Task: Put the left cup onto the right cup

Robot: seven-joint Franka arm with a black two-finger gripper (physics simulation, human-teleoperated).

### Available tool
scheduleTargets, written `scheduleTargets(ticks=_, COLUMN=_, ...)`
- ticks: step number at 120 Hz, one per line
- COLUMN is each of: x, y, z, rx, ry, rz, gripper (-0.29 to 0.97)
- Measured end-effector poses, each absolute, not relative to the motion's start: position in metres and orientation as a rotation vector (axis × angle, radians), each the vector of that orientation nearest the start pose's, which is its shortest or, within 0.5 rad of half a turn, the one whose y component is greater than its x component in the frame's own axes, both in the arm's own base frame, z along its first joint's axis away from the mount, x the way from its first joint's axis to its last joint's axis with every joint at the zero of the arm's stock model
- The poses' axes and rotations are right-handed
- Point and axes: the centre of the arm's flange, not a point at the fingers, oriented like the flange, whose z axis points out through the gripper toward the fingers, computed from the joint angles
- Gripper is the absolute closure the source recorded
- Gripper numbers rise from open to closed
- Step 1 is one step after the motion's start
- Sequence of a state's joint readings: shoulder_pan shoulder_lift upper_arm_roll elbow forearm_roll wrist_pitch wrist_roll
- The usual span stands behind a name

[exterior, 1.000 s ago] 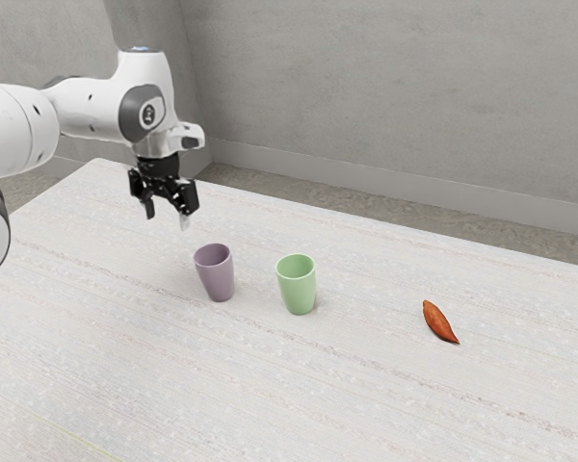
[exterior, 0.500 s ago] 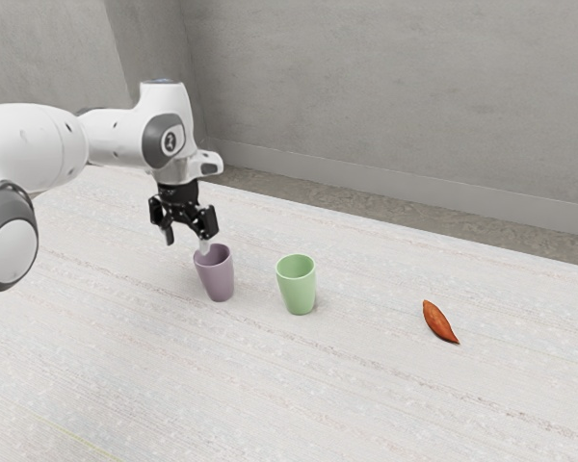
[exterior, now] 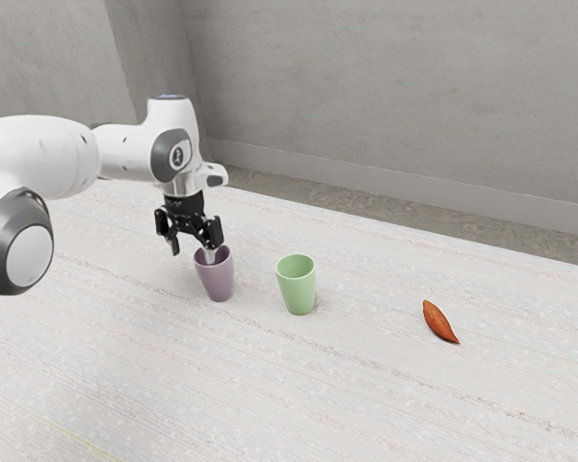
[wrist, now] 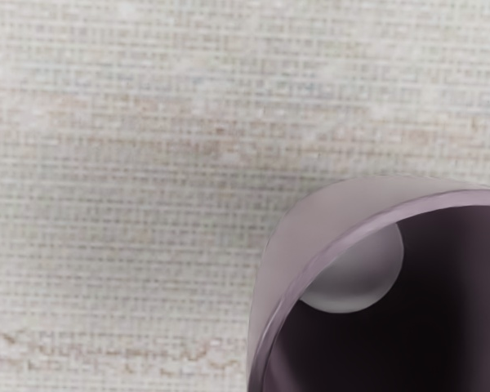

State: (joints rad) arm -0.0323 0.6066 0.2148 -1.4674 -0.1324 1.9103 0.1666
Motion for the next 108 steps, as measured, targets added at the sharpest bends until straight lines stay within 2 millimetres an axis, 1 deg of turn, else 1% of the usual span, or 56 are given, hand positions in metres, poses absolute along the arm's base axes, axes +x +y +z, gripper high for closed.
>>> scheduleTargets(ticks=19, x=0.6898, y=0.0920, z=0.3139, rx=-3.153, ry=-0.069, rz=0.238, gripper=0.09)
scheduleTargets(ticks=70, x=0.6946, y=0.0924, z=0.3177, rx=-3.150, ry=-0.074, rz=0.216, gripper=0.35)
scheduleTargets(ticks=108, x=0.6968, y=0.0907, z=0.3185, rx=-3.148, ry=-0.072, rz=0.209, gripper=0.49)
